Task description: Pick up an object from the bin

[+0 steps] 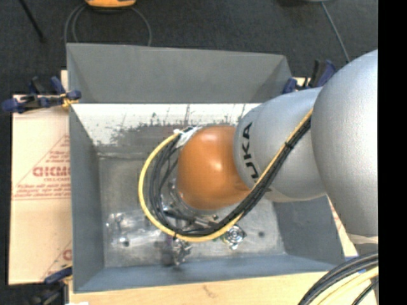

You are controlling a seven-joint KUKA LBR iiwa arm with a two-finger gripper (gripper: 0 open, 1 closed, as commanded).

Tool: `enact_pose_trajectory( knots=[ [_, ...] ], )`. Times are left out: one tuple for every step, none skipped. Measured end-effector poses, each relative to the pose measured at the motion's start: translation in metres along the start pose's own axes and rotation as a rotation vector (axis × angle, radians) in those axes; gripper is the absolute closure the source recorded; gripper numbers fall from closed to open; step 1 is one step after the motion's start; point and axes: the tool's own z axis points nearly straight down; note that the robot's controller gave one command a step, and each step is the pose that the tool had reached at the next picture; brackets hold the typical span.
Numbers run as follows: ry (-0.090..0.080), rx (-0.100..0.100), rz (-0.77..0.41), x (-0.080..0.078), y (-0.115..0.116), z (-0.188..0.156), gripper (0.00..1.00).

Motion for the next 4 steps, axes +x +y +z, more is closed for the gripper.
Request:
enact_pose_trajectory(
  knots=[
    [0.008,-0.001,-0.174,-0.031,0.031,-0.037,0.0],
    [-0.006,0.001,-0.29,-0.035,0.016,0.002,0.0],
    [-0.009,-0.001,-0.286,-0.035,0.017,0.004,1.0],
    [0.002,0.002,-0.338,-0.046,0.008,-0.124,1.0]
  ],
)
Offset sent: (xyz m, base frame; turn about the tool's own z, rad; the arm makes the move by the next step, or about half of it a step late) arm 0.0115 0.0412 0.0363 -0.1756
